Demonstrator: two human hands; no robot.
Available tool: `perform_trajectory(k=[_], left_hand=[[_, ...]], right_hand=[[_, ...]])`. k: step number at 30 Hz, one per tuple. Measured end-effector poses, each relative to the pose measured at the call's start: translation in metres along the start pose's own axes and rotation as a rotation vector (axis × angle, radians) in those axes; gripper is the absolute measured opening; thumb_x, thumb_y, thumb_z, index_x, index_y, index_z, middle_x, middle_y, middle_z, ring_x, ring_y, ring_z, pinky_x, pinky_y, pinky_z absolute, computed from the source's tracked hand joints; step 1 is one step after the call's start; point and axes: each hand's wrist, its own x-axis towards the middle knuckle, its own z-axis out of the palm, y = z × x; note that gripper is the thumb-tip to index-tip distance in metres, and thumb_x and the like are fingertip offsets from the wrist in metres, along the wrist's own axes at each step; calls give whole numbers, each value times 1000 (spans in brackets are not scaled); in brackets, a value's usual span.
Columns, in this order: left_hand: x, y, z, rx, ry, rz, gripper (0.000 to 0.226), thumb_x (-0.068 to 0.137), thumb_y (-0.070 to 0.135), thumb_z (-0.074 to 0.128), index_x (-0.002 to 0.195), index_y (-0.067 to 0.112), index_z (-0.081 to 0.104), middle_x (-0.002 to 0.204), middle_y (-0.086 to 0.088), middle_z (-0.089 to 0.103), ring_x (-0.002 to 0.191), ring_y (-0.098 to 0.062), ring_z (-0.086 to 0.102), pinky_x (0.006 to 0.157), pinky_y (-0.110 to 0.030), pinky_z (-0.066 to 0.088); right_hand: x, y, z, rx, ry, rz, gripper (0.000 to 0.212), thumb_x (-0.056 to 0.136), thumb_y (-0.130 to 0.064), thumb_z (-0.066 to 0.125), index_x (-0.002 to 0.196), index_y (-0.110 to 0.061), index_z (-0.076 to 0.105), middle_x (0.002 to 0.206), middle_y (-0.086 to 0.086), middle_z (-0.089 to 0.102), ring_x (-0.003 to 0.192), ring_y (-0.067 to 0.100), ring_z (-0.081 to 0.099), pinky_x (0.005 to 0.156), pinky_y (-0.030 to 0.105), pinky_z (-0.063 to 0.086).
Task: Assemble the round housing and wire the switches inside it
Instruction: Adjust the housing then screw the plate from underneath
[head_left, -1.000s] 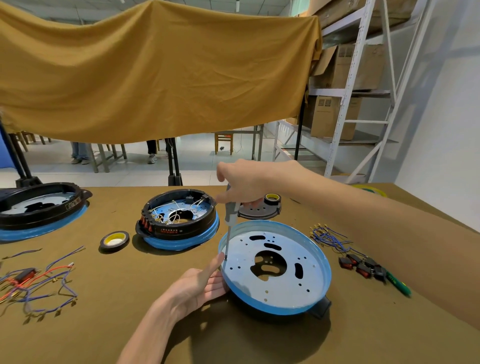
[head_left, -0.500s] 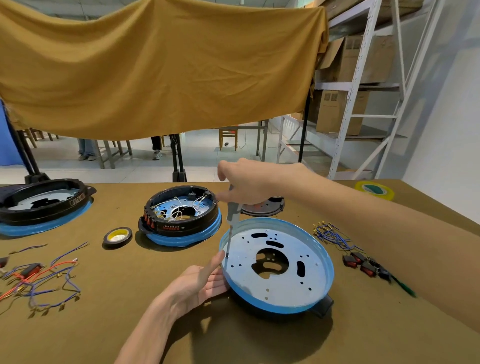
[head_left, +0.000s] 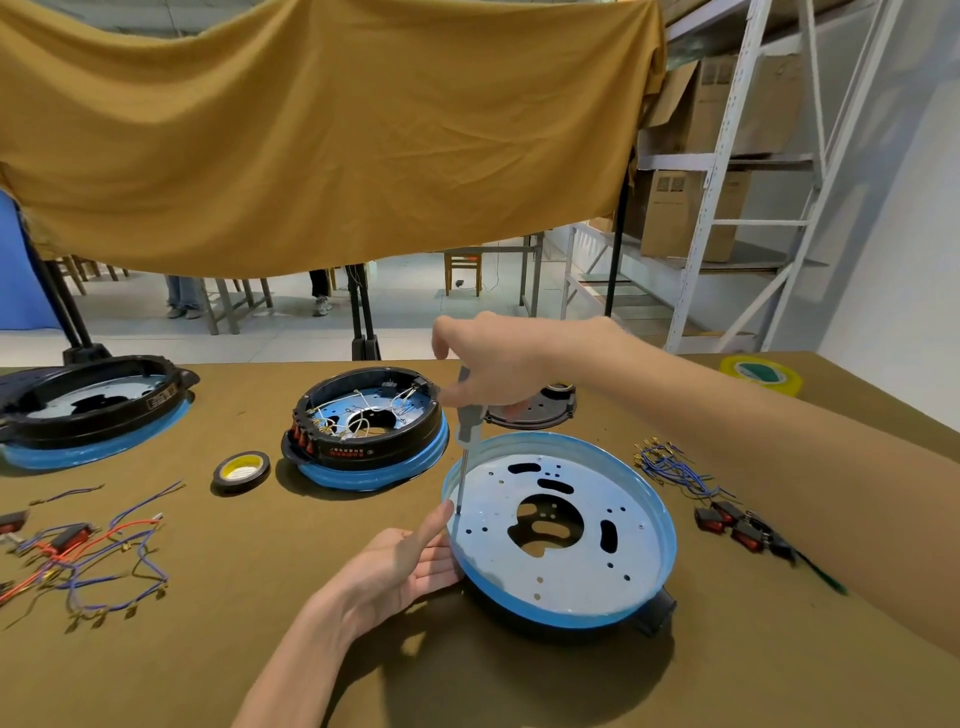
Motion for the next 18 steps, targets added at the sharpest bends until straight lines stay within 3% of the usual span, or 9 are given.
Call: perform_trajectory(k=[2, 6, 9, 13, 15, 18], left_hand=[[0, 0, 0, -4, -2, -3, 95, 58, 59, 83, 127, 0, 59, 112, -16, 77, 104, -27, 75, 78, -31, 63], [2, 0, -1, -3, 2, -3, 93, 59, 60, 83, 127, 2, 59, 112, -15, 77, 104, -27, 75, 79, -32, 63], [2, 0, -1, 2, -4, -8, 93, 60, 60, 83, 128, 1, 60, 113, -15, 77, 106, -27, 75, 82, -33, 63], [2, 0, -1, -5, -6, -6, 90, 60, 60, 82, 127, 3, 60, 113, -14, 77, 105, -27, 75, 79, -31, 63], [2, 0, -1, -3, -9, -4, 88, 63, 59, 81, 128, 3, 60, 113, -14, 77, 106, -27, 75, 82, -32, 63], [1, 1, 0, -17, -7, -13, 90, 60, 58, 82, 127, 1, 60, 113, -16, 77, 105, -28, 75, 80, -32, 63]], right_hand=[[1, 1, 2, -49, 25, 12, 48, 99, -49, 60, 130, -18, 39, 93, 8, 70, 73, 24, 73, 66, 39, 63], [-3, 1, -3, 63, -69, -13, 53, 94, -29, 71, 133, -22, 35, 88, 9, 71, 71, 23, 72, 58, 32, 61], [-2, 0, 0, -61, 25, 7, 44, 101, -46, 58, 128, -15, 41, 88, 7, 70, 69, 22, 72, 59, 35, 61], [-5, 0, -3, 129, -89, -7, 50, 95, -24, 68, 131, -23, 34, 85, 10, 69, 51, 13, 65, 46, 21, 51], [-2, 0, -1, 64, -27, -9, 40, 101, -33, 62, 127, -16, 38, 77, 8, 71, 47, 14, 65, 45, 23, 50], [-1, 0, -1, 76, -44, -6, 46, 99, -36, 63, 131, -20, 34, 80, 8, 71, 48, 14, 67, 47, 23, 52]])
